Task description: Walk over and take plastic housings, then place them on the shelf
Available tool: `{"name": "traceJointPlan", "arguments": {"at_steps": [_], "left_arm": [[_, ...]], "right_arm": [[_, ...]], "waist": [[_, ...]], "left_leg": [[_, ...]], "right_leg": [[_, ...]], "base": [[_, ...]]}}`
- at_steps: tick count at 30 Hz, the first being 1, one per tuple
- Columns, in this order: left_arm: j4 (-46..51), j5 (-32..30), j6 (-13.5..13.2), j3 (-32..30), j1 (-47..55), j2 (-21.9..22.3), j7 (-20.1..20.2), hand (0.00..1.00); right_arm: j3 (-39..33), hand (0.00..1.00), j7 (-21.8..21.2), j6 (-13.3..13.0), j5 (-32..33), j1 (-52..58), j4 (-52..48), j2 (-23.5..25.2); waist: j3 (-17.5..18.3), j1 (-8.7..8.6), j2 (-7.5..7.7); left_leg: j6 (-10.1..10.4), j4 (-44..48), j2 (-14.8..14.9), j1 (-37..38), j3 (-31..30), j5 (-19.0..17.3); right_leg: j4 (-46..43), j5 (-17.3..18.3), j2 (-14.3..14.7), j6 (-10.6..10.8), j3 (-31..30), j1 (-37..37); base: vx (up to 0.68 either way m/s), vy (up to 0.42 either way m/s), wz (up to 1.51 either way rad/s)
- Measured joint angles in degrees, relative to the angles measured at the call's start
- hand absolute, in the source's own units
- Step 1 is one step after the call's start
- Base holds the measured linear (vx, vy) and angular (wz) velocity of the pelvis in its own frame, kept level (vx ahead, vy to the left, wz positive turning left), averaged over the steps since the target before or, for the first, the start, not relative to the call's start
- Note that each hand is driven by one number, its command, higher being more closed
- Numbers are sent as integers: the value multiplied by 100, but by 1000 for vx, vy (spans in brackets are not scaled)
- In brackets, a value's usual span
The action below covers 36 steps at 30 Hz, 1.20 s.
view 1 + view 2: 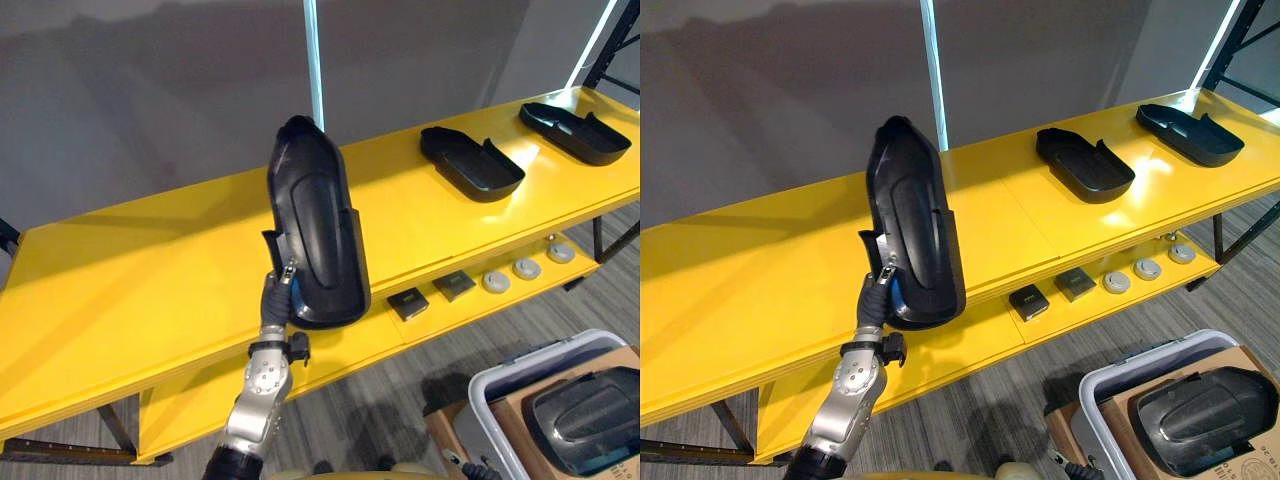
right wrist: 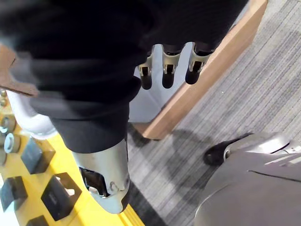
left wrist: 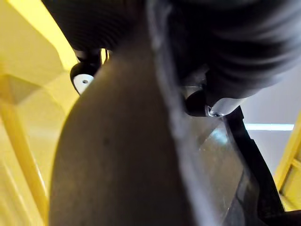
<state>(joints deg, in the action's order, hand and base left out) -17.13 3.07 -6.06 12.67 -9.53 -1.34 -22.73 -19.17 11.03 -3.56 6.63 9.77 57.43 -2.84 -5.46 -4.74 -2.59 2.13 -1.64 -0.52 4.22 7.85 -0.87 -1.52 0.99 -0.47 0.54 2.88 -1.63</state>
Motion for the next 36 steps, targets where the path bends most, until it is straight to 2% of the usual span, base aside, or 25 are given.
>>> {"name": "traceJointPlan", "arguments": {"at_steps": [2, 7, 10, 11, 15, 17, 20, 21, 28, 36], "left_arm": [[-373, -42, 96, -143, -339, -33, -164, 100], [-1122, 107, 158, -279, -1017, -129, -386, 100], [-1509, 317, 188, -505, -1252, -190, -512, 100], [-1606, 341, 188, -614, -1372, -225, -577, 100], [-1990, 471, 192, -876, -1961, -364, -700, 100], [-2070, 536, 195, -960, -2099, -481, -752, 100], [-2243, 588, 207, -1118, -2274, -548, -768, 100], [-2281, 606, 208, -1116, -2308, -571, -762, 0], [-2592, 651, 260, -1341, -2658, -695, -817, 0], [-2594, 694, 241, -1616, -2790, -701, -1009, 0]], "right_arm": [[11, 0, 2, 5, -46, 98, -51, 5], [139, 0, 15, 24, -51, 315, -54, 10], [204, 0, 24, 23, -51, 352, -91, 17], [215, 0, 25, 20, -51, 342, -125, 14], [219, 0, 29, 5, -50, 255, -214, 45], [219, 0, 29, 3, -49, 182, -213, 58], [220, 0, 29, 3, -45, 137, -213, 55], [220, 0, 28, 3, -44, 134, -213, 55], [305, 0, 27, -41, -36, 63, -260, 34], [386, 0, 31, -40, -21, 74, -263, 17]], "waist": [[2, -82, 14], [-5, -111, 73], [-4, -249, 111], [-9, -268, 120], [-33, -309, 133], [-52, -383, 148], [-65, -388, 138], [-70, -389, 136], [-296, -394, 134], [-300, -393, 135]], "left_leg": [[53, -118, 67, -84, 28, 33], [199, -276, 193, -176, 68, 132], [221, -284, 249, -161, 62, 150], [246, -293, 257, -166, 65, 167], [180, -359, 316, -209, 64, 320], [180, -360, 328, -209, 72, 320], [181, -354, 334, -200, 84, 319], [182, -354, 334, -200, 84, 319], [199, -351, 339, -197, 96, 309], [256, -366, 362, -318, 83, 336]], "right_leg": [[162, -42, 38, -2, 105, 51], [169, -43, 126, -4, 232, 202], [133, -60, 140, -21, 379, 209], [116, -130, 149, -85, 397, 241], [69, -164, 220, -188, 440, 336], [68, -150, 234, -206, 455, 335], [67, -144, 241, -214, 442, 332], [64, -139, 240, -221, 443, 332], [-89, -44, 227, -220, 436, 404], [-166, -30, 233, -241, 481, 565]], "base": [[-139, -70, -12], [-17, -84, -6], [45, -52, -1], [78, -55, -5], [111, -41, -1], [103, -12, -2], [64, 3, -3], [32, 12, -1], [-49, 4, 0], [-14, -3, 1]]}}
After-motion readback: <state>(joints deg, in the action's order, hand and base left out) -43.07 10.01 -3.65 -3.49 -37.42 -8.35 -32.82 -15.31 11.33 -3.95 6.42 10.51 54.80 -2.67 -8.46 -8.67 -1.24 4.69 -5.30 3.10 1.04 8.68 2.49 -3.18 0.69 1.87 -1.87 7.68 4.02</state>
